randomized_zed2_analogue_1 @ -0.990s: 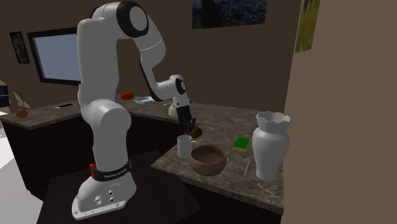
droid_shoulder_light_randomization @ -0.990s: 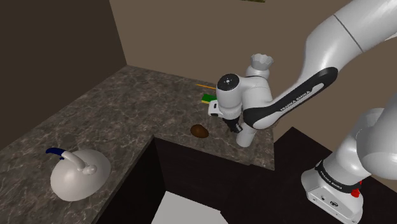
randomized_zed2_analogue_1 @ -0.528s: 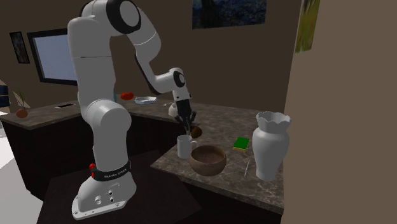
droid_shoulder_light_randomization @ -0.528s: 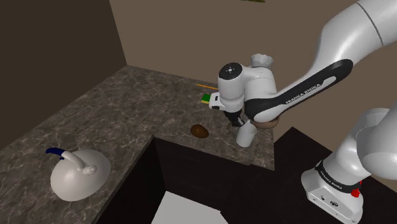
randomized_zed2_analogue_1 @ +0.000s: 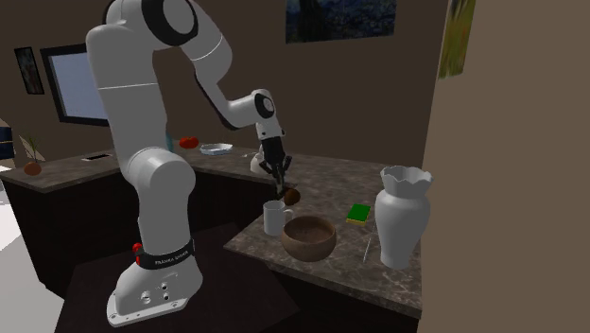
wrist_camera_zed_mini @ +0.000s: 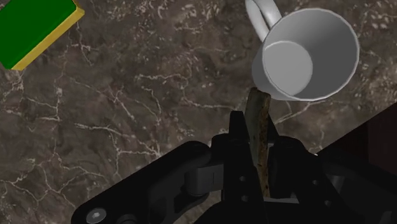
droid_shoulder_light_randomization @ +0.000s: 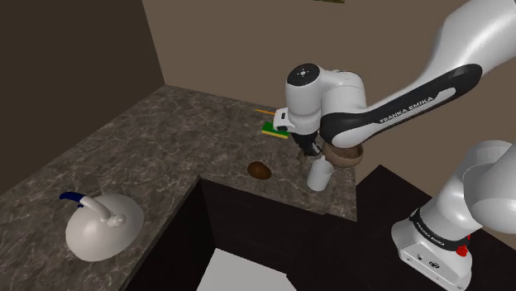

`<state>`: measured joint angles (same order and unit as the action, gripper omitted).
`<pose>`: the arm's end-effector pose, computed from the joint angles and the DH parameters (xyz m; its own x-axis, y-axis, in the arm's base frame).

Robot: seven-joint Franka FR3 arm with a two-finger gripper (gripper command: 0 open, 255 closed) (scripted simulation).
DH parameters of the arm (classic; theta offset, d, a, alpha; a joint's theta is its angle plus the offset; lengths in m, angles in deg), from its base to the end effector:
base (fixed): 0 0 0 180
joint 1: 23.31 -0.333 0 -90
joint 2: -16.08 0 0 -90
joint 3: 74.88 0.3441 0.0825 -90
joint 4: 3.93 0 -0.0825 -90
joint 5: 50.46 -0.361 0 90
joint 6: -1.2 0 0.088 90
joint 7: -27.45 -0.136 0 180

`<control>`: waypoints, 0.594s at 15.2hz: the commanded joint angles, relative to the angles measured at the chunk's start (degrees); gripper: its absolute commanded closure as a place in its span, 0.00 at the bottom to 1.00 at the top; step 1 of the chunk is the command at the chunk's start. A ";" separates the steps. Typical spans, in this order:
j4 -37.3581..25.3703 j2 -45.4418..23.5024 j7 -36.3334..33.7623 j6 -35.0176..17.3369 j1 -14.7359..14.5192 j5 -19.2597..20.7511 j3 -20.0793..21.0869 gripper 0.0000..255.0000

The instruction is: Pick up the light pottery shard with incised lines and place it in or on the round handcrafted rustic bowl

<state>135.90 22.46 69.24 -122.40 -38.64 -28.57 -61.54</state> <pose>0.3882 0.1846 0.3494 0.1108 0.9299 -0.3508 0.9929 -0.0881 0.0802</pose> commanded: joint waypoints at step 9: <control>-3.27 4.82 3.84 7.30 -0.51 -2.85 -0.20 1.00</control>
<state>133.25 26.88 72.68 -116.07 -39.08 -31.13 -61.74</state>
